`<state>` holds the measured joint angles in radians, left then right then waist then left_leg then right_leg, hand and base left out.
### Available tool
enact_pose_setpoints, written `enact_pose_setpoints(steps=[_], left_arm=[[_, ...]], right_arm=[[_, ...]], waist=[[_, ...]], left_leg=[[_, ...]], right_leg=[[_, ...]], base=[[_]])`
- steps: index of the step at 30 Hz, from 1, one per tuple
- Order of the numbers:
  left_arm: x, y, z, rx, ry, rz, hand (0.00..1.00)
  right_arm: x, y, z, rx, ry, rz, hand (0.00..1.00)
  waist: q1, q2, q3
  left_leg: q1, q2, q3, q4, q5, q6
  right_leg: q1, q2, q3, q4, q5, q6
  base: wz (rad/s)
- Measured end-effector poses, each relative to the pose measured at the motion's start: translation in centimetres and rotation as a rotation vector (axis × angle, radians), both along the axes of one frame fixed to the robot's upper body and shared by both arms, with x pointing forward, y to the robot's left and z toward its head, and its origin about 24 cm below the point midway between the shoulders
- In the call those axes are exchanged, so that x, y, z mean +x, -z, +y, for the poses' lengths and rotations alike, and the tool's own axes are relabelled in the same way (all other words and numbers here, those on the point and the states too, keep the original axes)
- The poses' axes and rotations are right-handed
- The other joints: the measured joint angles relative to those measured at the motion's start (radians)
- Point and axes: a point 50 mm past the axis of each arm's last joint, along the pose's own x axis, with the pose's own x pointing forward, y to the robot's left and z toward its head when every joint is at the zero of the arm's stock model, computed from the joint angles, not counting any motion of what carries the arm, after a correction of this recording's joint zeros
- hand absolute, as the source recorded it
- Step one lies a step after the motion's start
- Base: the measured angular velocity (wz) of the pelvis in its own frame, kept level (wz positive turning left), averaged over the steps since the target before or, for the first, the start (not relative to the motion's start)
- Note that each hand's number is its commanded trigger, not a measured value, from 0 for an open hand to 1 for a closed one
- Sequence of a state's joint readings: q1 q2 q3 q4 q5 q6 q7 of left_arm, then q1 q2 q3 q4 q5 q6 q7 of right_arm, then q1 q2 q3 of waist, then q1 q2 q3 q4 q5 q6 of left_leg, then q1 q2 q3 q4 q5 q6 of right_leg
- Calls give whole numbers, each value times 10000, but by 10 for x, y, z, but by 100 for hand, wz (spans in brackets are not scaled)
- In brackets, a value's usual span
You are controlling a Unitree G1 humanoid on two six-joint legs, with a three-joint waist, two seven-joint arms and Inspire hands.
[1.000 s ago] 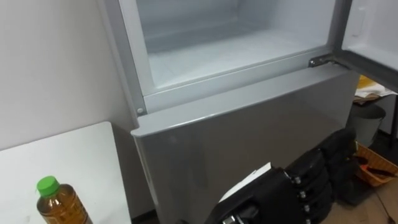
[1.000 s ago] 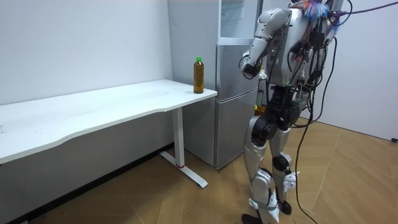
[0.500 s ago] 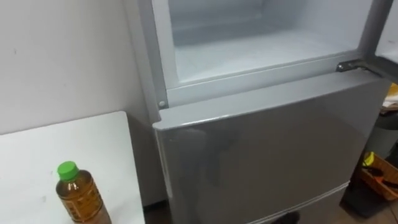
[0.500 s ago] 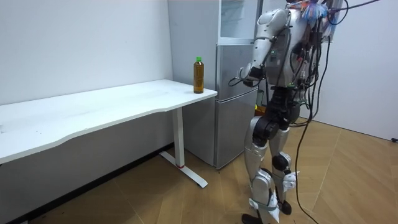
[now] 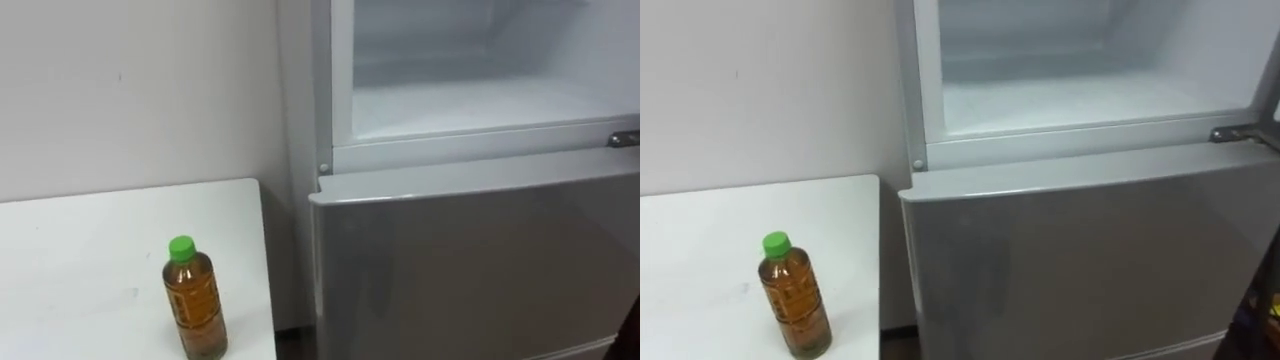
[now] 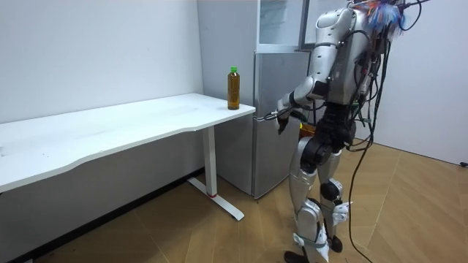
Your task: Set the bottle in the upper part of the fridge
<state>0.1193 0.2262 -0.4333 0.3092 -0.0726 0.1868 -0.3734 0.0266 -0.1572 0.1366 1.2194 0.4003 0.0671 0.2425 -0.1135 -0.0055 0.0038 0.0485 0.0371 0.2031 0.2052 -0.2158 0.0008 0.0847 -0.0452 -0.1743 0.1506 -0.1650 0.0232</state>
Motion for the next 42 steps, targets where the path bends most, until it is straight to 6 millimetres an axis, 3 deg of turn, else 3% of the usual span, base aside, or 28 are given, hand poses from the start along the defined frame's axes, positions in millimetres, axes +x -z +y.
enact_pose_setpoints(steps=[2, 9, 14, 19, 28, 35, 42], left_arm=[[-10, 11, 8, 487, -216, 377, 0], [-49, 48, 40, 2127, -1445, 1701, 0], [-77, 69, 60, 2991, -2908, 2713, 0], [-82, 73, 62, 2926, -4224, 2758, 0], [-103, 79, 81, 3199, -6416, 3328, 0], [-118, 83, 85, 3142, -8106, 3935, 0], [-118, 83, 85, 3171, -8271, 3932, 0]], right_arm=[[-2, 0, 0, -13, -109, -17, 0], [-6, 1, 2, 6, -79, -44, 0], [-10, 2, 3, 64, 118, -69, 0], [-14, 2, 3, 36, 124, -34, 0], [-16, 3, 4, -207, -81, 51, 0], [-26, 4, 4, -237, 154, 284, 0], [-32, 5, 4, -381, 322, 464, 0]], waist=[[58, -9, -23], [161, -150, 41], [350, -177, 42], [667, -230, 85], [955, -240, -14], [1082, -227, -10], [1379, -229, -60]], left_leg=[[36, -3, -17, -1, 4, -6], [130, -84, -236, -4, 14, -16], [178, -132, -431, -20, 12, -16], [149, -137, -505, -59, 10, -20], [137, -156, -735, -72, 10, -23], [174, -165, -804, -174, 14, -32], [177, -161, -822, -168, 26, -46]], right_leg=[[53, -1, -16, 1, -6, -1], [198, -55, -176, -38, -122, 30], [344, -71, -353, -175, -138, 40], [354, -80, -482, -188, -174, 40], [420, -99, -742, -136, -190, 39], [607, -99, -837, -132, -189, 39], [581, -89, -825, -123, -186, 35]], base=[[2], [9], [11], [6], [7], [2], [0]])
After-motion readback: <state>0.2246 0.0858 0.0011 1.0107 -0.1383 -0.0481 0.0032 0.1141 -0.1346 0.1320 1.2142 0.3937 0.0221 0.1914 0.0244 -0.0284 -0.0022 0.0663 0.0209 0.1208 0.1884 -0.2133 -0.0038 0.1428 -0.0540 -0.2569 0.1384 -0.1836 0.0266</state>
